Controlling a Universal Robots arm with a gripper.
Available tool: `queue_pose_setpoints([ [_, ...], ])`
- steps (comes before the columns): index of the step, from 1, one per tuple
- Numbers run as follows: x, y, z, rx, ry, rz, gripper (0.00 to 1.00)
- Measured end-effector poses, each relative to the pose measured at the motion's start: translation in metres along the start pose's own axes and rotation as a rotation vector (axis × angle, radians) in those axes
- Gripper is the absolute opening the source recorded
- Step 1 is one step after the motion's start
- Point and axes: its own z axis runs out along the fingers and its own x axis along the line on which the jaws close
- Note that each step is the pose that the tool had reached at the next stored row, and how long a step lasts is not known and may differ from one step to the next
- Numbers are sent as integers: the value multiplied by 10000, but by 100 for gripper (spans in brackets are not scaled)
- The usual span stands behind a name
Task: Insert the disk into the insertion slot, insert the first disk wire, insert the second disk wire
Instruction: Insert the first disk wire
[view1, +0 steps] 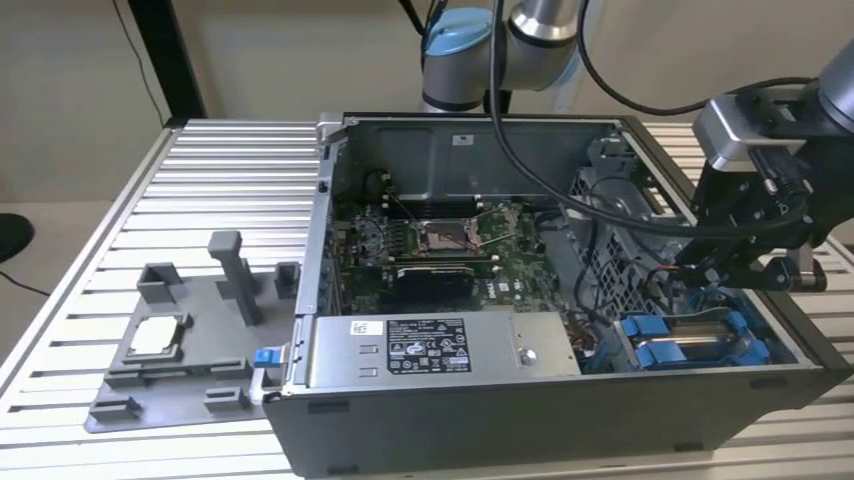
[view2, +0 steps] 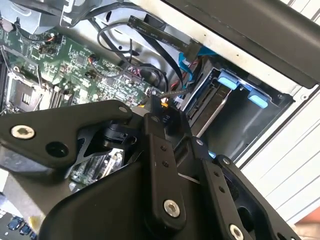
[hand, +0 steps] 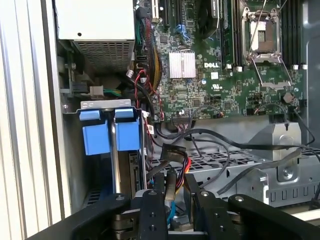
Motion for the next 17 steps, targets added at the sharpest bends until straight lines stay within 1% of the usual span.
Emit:
queue_pose_setpoints([
  [8,-4,-1,-17,-27,-2,5,100],
  [13,-4,-1,-18,-28,-1,5,100],
  [14,-4,-1,-18,-28,-1,5,0],
  [17,-4,-1,-17,-28,-2,7,0],
])
